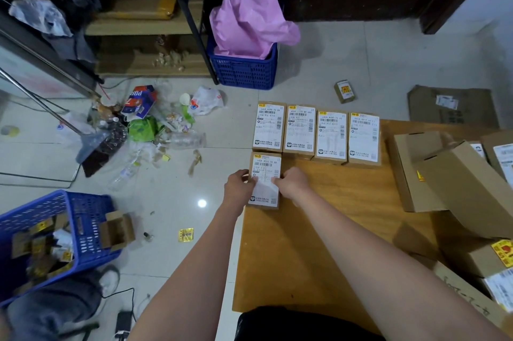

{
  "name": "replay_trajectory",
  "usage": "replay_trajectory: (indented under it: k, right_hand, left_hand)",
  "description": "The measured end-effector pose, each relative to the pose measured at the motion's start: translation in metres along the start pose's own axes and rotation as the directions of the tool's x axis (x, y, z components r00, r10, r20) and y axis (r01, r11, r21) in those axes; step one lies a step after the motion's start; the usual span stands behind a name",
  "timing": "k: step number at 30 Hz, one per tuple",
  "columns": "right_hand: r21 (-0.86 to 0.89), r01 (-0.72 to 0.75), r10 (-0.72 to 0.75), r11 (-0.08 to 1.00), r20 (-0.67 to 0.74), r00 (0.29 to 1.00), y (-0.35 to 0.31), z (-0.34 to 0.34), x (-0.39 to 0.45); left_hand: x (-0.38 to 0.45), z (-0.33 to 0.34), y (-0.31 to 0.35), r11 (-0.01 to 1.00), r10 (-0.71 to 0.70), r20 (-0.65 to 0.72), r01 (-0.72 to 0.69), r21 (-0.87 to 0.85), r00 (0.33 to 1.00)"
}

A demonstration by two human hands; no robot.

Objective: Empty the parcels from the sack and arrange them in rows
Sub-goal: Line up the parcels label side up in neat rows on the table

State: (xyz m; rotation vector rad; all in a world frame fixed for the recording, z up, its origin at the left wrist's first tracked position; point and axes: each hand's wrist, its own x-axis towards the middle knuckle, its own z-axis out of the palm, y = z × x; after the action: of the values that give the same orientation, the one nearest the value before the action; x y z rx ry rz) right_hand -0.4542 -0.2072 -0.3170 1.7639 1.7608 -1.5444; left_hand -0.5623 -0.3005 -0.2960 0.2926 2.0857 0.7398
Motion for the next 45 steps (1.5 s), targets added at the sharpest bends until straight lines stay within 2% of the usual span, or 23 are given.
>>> replay_trajectory:
  k: [8,12,17,20,28,34,40,45]
  right_hand:
    - [-0.007,0.007,-0.006,1.0,0.016,1.0,0.0,-0.003,-0.002]
    - [-0.019,-0.007,0.007,1.0,0.024,1.0,0.001,-0.009,-0.009]
    - [0.039,-0.013,0.014,0.999,-0.021,1.0,0.008,-0.025,-0.015]
    - [0.071,0.003,0.0,0.998,-0.042,0.999,0.013,-0.041,-0.025]
    - [0.094,0.047,-0.034,0.994,-0.141,0.989,0.048,-0.103,-0.059]
    - [0.094,-0.011,0.037,0.995,-0.275,0.961,0.114,-0.163,-0.091]
    - [0.21,-0.095,0.178,0.973,-0.422,0.889,0.196,-0.219,-0.139]
    - [0.26,-0.27,0.367,0.927,-0.479,0.797,0.27,-0.244,-0.168]
  left_hand:
    - [0.002,0.003,-0.005,1.0,-0.001,-0.004,0.001,-0.023,1.0]
    - [-0.001,0.007,0.001,0.997,-0.026,-0.096,0.019,-0.076,0.995]
    - [-0.012,0.017,0.014,0.996,0.089,-0.248,-0.089,0.011,0.965]
    - [-0.028,0.026,0.027,0.982,0.191,-0.26,-0.18,0.063,0.947]
    - [-0.085,0.087,0.064,0.926,0.359,0.042,-0.362,0.107,0.932]
    - [-0.126,0.153,0.076,0.89,0.37,0.248,-0.419,0.183,0.895]
    - [-0.163,0.226,0.077,0.892,0.284,0.436,-0.402,0.206,0.854]
    - [-0.189,0.275,0.07,0.903,0.121,0.544,-0.32,0.287,0.83]
